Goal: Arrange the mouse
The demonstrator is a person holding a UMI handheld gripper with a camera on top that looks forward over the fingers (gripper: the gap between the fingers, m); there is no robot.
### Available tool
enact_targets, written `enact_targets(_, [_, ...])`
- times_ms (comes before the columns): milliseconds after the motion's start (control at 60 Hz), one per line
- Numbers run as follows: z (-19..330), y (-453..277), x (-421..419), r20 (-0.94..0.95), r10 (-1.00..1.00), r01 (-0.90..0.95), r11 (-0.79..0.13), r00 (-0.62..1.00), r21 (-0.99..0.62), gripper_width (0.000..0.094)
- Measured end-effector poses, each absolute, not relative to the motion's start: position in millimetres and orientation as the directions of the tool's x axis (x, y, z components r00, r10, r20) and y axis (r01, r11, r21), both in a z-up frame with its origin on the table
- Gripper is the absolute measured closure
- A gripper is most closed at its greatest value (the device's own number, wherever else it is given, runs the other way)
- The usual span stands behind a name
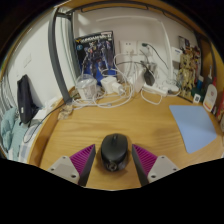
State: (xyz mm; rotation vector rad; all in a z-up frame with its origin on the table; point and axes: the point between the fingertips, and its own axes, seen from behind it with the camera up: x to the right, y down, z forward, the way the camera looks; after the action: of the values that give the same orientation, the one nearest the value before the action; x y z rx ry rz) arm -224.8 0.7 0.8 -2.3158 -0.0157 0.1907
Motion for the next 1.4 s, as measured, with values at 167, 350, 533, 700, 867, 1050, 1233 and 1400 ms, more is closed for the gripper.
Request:
enact_targets(167, [-1.7,10.5,-221.3,-0.118,0.041,-0.060,-0.670,0.992,-0.740,0.0440])
enact_targets(350, [-2.0,10.1,-221.0,-0.101,0.043,-0.045,-0.684,0.994,-0.728,0.0529])
enact_targets(533, [-2.3,9.0,-224.3,-0.099,0.085,-0.015,-0.680,0.991,-0.733,0.0638])
enact_targets(700, [18.7,8.2,-235.2,-0.125,0.176,0.030,-0.683,0.976,-0.730,0.0639])
enact_targets(867, [123.3,39.0,-191.6,-0.113,0.186,0.020,-0.594,0.976,-0.804,0.0641])
enact_targets(1050, [209.6,77.7,-79.2,-0.043,0.109,0.017,-0.500,0.993,-0.866,0.0639])
enact_targets(1233, [189.2,91.9,47.3,-0.008,0.002,-0.005,-0.529,1.000,-0.849,0.0641])
enact_targets(1400, [107.0,91.3,115.9,-0.003,-0.040,-0.028,-0.624,0.999,-0.781,0.0640])
